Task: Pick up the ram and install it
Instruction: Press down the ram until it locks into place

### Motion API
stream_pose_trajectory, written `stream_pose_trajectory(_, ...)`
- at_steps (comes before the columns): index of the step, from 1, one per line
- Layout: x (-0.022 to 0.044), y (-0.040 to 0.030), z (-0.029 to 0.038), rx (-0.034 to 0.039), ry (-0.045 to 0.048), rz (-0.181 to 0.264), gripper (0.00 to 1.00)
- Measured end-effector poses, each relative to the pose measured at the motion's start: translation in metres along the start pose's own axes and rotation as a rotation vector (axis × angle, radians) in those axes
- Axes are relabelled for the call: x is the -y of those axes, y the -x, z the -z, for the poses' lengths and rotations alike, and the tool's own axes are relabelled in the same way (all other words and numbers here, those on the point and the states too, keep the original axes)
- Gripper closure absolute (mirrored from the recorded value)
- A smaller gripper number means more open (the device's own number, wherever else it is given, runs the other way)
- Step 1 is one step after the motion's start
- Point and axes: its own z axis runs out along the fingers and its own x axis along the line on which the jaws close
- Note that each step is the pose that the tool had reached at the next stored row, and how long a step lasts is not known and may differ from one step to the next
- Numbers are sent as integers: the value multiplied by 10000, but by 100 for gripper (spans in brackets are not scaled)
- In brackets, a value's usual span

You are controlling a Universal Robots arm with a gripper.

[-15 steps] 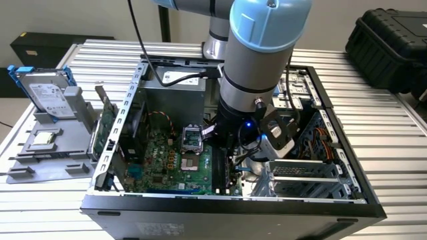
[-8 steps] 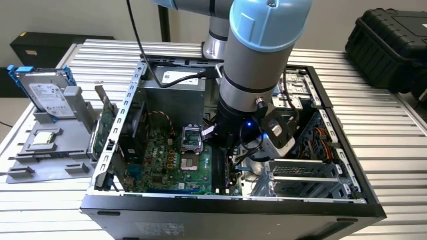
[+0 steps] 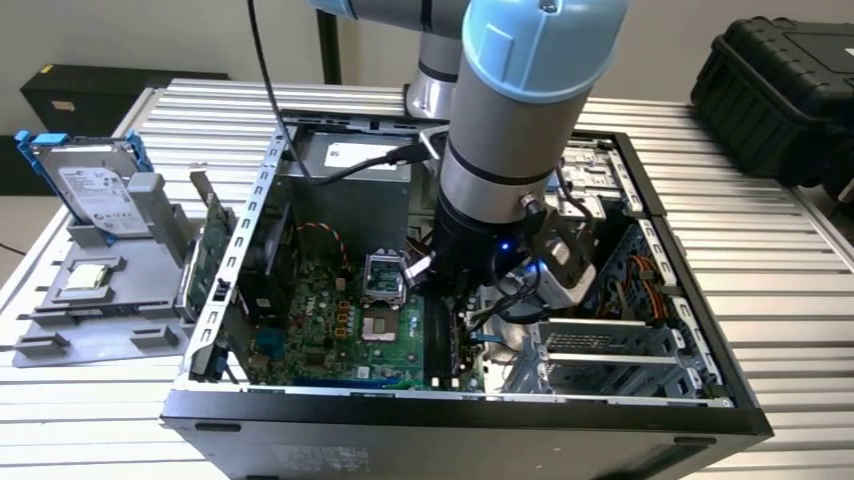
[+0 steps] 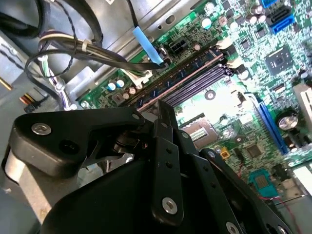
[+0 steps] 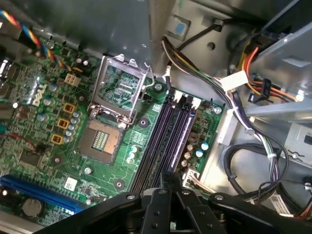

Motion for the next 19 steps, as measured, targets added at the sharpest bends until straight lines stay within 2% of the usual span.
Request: stream_pose_trajectory(19, -4, 1, 48, -250, 47, 3457, 100)
